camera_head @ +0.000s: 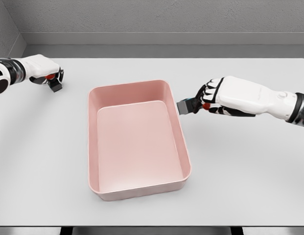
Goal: Put the industrial switch in the basket with both arms
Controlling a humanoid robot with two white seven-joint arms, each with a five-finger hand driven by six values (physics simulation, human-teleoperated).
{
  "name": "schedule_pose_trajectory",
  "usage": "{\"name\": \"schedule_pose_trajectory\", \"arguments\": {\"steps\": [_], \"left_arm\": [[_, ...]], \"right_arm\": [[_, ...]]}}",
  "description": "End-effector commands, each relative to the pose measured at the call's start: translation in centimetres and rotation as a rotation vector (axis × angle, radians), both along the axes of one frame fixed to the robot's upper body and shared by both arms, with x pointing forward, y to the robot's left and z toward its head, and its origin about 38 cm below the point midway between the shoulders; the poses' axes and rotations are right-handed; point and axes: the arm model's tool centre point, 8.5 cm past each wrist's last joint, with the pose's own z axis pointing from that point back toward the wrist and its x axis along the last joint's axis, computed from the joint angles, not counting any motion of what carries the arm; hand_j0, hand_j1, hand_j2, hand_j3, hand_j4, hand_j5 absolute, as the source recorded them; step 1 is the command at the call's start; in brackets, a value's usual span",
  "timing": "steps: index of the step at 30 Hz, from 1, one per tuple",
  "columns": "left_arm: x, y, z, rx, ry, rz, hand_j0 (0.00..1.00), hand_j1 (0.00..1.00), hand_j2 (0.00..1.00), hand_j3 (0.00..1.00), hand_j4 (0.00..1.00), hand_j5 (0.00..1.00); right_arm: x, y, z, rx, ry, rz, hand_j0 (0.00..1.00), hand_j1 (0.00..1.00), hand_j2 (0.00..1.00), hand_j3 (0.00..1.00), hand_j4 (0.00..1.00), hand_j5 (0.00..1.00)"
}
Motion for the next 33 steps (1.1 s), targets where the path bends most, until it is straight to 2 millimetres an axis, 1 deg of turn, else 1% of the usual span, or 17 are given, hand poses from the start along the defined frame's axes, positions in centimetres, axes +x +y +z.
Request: {"name": "schedule_pose_trajectory", "arguments": {"steps": [1,4,6,9,10,12,13,16,18,20,24,26,28,29,30,31,33], "left_arm": [[-0.1,0.0,0.0,-0.001,0.007,-0.013,0.49,0.49,0.49,0.49,0.49,0.49],[-0.2,0.3,0.1,0.001,0.008,-0.020,0.48,0.48,0.48,0.48,0.48,0.48],[-0.3,0.1,0.1,0.000,0.013,-0.034,0.45,0.45,0.45,0.45,0.45,0.45],[-0.4,0.1,0.7,0.000,0.010,-0.063,0.44,0.44,0.44,0.44,0.44,0.44],[-0.5,-0.4,1.0,-0.001,0.004,-0.085,0.44,0.44,0.44,0.44,0.44,0.44],[-1.1,0.2,2.4,0.008,-0.016,-0.103,0.44,0.44,0.44,0.44,0.44,0.44],[-1.6,0.1,3.3,-0.005,-0.028,-0.120,0.44,0.44,0.44,0.44,0.44,0.44],[-1.7,-0.1,4.0,-0.001,-0.036,-0.139,0.44,0.44,0.44,0.44,0.44,0.44],[-1.7,-0.2,4.6,-0.017,-0.036,-0.156,0.44,0.44,0.44,0.44,0.44,0.44],[-2.6,0.4,5.9,-0.023,-0.051,-0.173,0.44,0.44,0.44,0.44,0.44,0.44],[-3.7,0.0,8.0,-0.051,-0.042,-0.291,0.44,0.44,0.44,0.44,0.44,0.44],[-5.2,-0.4,10.1,-0.063,-0.066,-0.358,0.44,0.44,0.44,0.44,0.44,0.44],[-6.0,-1.3,10.8,-0.070,-0.076,-0.398,0.44,0.44,0.44,0.44,0.44,0.44],[-6.4,-2.3,11.1,-0.075,-0.083,-0.432,0.44,0.44,0.44,0.44,0.44,0.44],[-6.7,-3.1,11.5,-0.090,-0.087,-0.457,0.44,0.44,0.44,0.44,0.44,0.44],[-7.2,-3.8,11.8,-0.098,-0.091,-0.484,0.44,0.44,0.44,0.44,0.44,0.44],[-8.1,-5.6,12.5,-0.104,-0.099,-0.544,0.44,0.44,0.44,0.44,0.44,0.44]], "right_arm": [[0.1,0.7,0.0,0.025,0.003,0.011,0.55,0.55,0.55,0.55,0.55,0.55],[0.1,2.4,-0.3,0.050,0.008,0.048,0.55,0.55,0.55,0.55,0.55,0.55],[0.2,2.9,-0.1,0.062,0.003,0.058,0.55,0.55,0.55,0.55,0.55,0.55],[0.2,3.6,-0.4,0.072,0.009,0.073,0.54,0.54,0.54,0.54,0.54,0.54],[0.3,3.6,-0.1,0.072,0.003,0.074,0.55,0.55,0.55,0.55,0.55,0.55],[0.3,3.6,0.0,0.072,0.000,0.074,0.55,0.55,0.55,0.55,0.55,0.55],[0.3,3.5,0.0,0.074,-0.001,0.072,0.63,0.63,0.63,0.63,0.63,0.63],[0.5,3.5,0.5,0.115,-0.021,0.063,0.92,0.92,0.92,0.92,0.92,0.92],[0.6,3.2,0.5,0.111,-0.020,0.054,0.95,0.95,0.95,0.95,0.95,0.95],[0.7,2.7,0.6,0.106,-0.024,0.044,1.00,1.00,1.00,1.00,1.00,1.00],[1.3,1.0,0.8,0.099,-0.028,-0.008,1.00,1.00,1.00,1.00,1.00,1.00],[2.0,-1.6,0.5,0.105,-0.021,-0.092,1.00,1.00,1.00,1.00,1.00,1.00],[2.6,-3.6,-0.4,0.109,0.001,-0.159,1.00,1.00,1.00,1.00,1.00,1.00],[3.0,-4.9,-1.3,0.106,0.024,-0.204,1.00,1.00,1.00,1.00,1.00,1.00],[3.2,-5.6,-1.8,0.106,0.037,-0.226,1.00,1.00,1.00,1.00,1.00,1.00],[3.3,-7.3,-1.8,0.096,0.038,-0.270,1.00,1.00,1.00,1.00,1.00,1.00],[3.2,-8.0,-2.6,0.091,0.061,-0.293,1.00,1.00,1.00,1.00,1.00,1.00]]}}
